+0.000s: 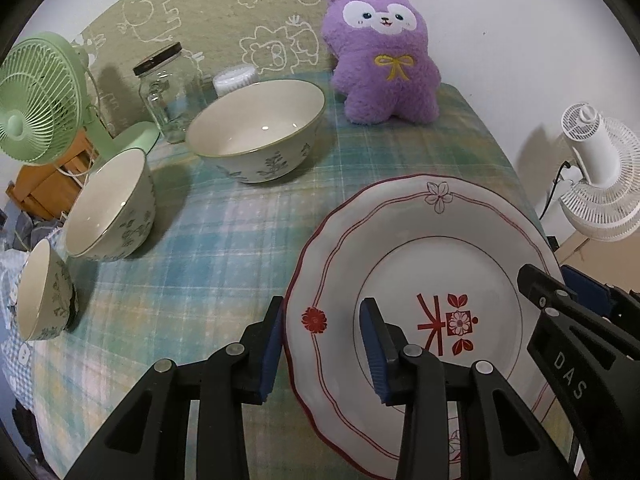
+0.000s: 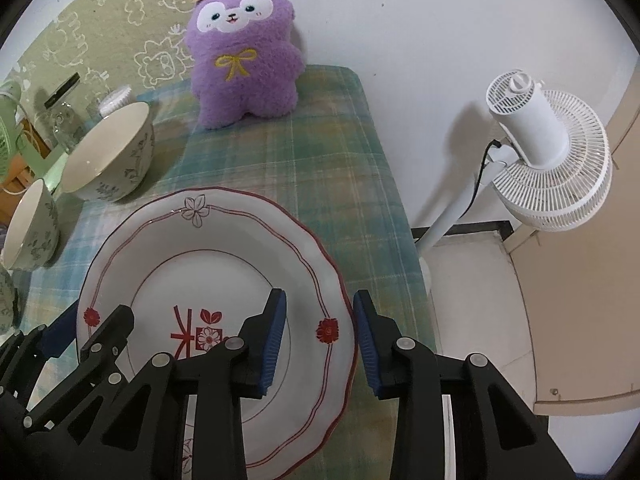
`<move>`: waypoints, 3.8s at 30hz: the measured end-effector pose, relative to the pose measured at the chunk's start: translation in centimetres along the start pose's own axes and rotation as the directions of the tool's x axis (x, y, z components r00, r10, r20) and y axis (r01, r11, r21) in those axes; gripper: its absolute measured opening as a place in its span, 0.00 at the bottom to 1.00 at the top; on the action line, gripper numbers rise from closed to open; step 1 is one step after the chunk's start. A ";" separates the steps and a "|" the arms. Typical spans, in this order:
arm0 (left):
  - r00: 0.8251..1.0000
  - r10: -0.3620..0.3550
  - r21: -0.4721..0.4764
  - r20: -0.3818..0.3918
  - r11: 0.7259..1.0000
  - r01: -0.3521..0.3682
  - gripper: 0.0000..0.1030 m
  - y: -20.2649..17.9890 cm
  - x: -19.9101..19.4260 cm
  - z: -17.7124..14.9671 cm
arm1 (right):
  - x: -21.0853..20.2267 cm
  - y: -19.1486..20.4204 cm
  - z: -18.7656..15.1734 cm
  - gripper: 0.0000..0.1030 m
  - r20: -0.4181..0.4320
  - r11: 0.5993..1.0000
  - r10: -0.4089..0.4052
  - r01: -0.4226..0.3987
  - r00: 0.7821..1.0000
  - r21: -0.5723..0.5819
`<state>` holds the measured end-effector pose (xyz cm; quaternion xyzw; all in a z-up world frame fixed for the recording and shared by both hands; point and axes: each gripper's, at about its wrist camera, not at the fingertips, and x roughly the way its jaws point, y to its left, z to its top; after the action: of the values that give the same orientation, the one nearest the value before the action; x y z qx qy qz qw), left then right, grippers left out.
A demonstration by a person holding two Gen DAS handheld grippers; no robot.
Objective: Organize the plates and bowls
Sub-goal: 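Lift the red-rimmed white plate with both grippers, then carry the red-rimmed plate onto the yellow-flower plates and open both grippers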
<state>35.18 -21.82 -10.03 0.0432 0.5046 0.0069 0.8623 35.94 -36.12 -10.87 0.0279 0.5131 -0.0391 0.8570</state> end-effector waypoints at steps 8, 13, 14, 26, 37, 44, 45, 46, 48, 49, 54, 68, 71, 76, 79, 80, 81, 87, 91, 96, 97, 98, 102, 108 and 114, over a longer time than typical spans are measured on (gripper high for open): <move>0.999 -0.028 -0.002 0.024 1.000 0.028 0.36 1.1 -3.0 -1.5 | -3.8 0.8 -1.4 0.37 0.037 1.000 -0.023 0.023 0.999 0.009; 0.998 -0.050 0.018 0.043 0.999 0.049 0.36 1.6 -5.2 -2.8 | -6.2 1.1 -2.6 0.37 0.054 0.999 -0.039 0.038 0.998 0.026; 0.997 -0.054 0.019 0.046 0.998 0.053 0.36 1.8 -5.6 -3.0 | -6.8 1.2 -3.0 0.37 0.058 0.999 -0.043 0.041 0.997 0.031; 0.993 -0.100 0.072 0.063 0.993 0.095 0.36 2.6 -9.6 -7.2 | -11.6 1.3 -8.1 0.37 0.069 0.994 -0.080 0.074 0.994 0.082; 0.990 -0.137 0.117 0.028 0.984 0.133 0.36 1.9 -10.9 -11.3 | -13.7 0.6 -12.9 0.37 0.047 0.984 -0.124 0.117 0.991 0.132; 0.990 -0.141 0.150 0.021 0.979 0.137 0.36 1.3 -11.1 -13.1 | -13.7 0.1 -15.4 0.37 0.014 0.978 -0.141 0.137 0.990 0.155; 0.990 -0.142 0.155 0.018 0.978 0.138 0.36 1.2 -11.0 -13.3 | -13.7 0.1 -15.7 0.37 0.009 0.978 -0.143 0.140 0.990 0.156; 0.990 -0.142 0.158 0.016 0.978 0.138 0.36 1.2 -11.0 -13.5 | -13.7 0.0 -15.9 0.37 0.008 0.977 -0.145 0.142 0.989 0.156; 0.990 -0.142 0.166 0.012 0.976 0.138 0.36 1.0 -10.9 -13.9 | -13.7 0.0 -16.5 0.37 0.001 0.976 -0.150 0.148 0.989 0.157; 0.990 -0.141 0.169 0.010 0.976 0.138 0.36 0.8 -10.9 -14.1 | -13.7 0.0 -16.7 0.37 -0.002 0.976 -0.153 0.151 0.988 0.158; 0.991 -0.134 0.185 -0.005 0.974 0.132 0.36 0.2 -10.5 -15.3 | -13.2 -0.4 -17.7 0.37 -0.026 0.973 -0.157 0.159 0.987 0.167; 0.995 -0.094 0.211 -0.019 0.973 0.096 0.36 -0.7 -9.2 -16.0 | -11.2 -1.0 -18.8 0.37 -0.098 0.973 -0.134 0.149 0.986 0.174; 0.997 -0.076 0.225 -0.009 0.971 0.076 0.36 -1.0 -9.1 -16.1 | -11.0 -1.0 -18.7 0.37 -0.096 0.975 -0.137 0.151 0.986 0.165; 0.998 -0.068 0.222 -0.008 0.973 0.068 0.37 -1.2 -9.0 -15.9 | -11.0 -0.9 -18.4 0.37 -0.100 0.977 -0.129 0.143 0.987 0.158; 0.998 -0.057 0.245 -0.001 0.968 0.055 0.41 -1.4 -9.0 -16.0 | -10.9 -1.0 -18.3 0.38 -0.106 0.979 -0.129 0.143 0.986 0.142; 0.999 -0.049 0.250 0.001 0.967 0.048 0.42 -1.5 -8.9 -16.1 | -10.8 -1.0 -18.3 0.38 -0.108 0.981 -0.129 0.143 0.986 0.133; 0.999 -0.045 0.252 0.003 0.967 0.043 0.43 -1.6 -8.9 -16.1 | -10.8 -1.0 -18.2 0.37 -0.110 0.982 -0.123 0.137 0.986 0.128; 0.999 -0.051 0.237 -0.017 0.970 0.053 0.53 -1.8 -8.7 -15.9 | -10.7 -1.2 -18.0 0.38 -0.117 0.985 -0.104 0.119 0.988 0.122; 0.998 -0.058 0.221 -0.031 0.973 0.063 0.65 -1.8 -8.7 -15.8 | -10.6 -1.6 -17.7 0.38 -0.130 0.987 -0.072 0.089 0.989 0.133; 0.998 -0.059 0.164 -0.002 0.985 0.059 0.78 -0.8 -10.0 -14.4 | -11.0 -2.2 -16.4 0.44 -0.119 0.990 -0.022 0.038 0.993 0.137; 0.998 -0.056 0.156 0.008 0.986 0.054 0.79 -0.6 -10.4 -14.0 | -11.1 -2.3 -16.0 0.53 -0.115 0.990 -0.009 0.025 0.993 0.136; 0.998 -0.053 0.146 0.021 0.988 0.049 0.79 -0.4 -10.8 -13.6 | -11.4 -2.2 -15.5 0.60 -0.105 0.991 0.006 0.008 0.994 0.136; 0.997 -0.057 0.090 0.055 0.995 0.051 0.83 1.5 -12.1 -12.2 | -12.8 -1.2 -13.7 0.66 -0.044 0.995 0.031 -0.027 0.999 0.093; 0.996 -0.065 0.037 0.054 0.997 0.063 0.83 5.6 -13.5 -10.6 | -15.2 2.4 -11.5 0.67 0.013 0.997 0.069 -0.070 0.997 0.037; 0.994 -0.083 0.044 0.065 0.996 0.080 0.83 10.8 -14.1 -10.1 | -17.0 8.3 -10.5 0.67 0.045 1.000 0.029 -0.029 0.999 -0.006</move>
<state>19.80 -11.18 -1.83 0.0406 0.4768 -0.0401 0.8771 19.50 -26.30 -0.80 0.0322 0.4935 -0.0261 0.8688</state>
